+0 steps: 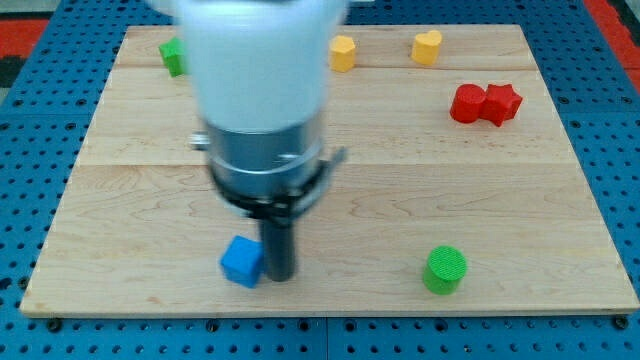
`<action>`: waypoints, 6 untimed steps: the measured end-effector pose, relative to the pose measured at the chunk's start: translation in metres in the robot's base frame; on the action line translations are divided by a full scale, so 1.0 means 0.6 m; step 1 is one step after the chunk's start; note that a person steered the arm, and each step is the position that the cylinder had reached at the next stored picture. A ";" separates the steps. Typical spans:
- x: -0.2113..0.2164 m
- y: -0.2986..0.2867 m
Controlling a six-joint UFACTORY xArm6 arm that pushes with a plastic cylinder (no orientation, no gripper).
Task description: Place the triangle to the center left side
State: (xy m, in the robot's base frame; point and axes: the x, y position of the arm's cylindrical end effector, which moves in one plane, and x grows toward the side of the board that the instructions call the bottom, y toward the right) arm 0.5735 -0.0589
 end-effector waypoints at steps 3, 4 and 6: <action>-0.208 0.054; -0.230 -0.019; -0.240 -0.169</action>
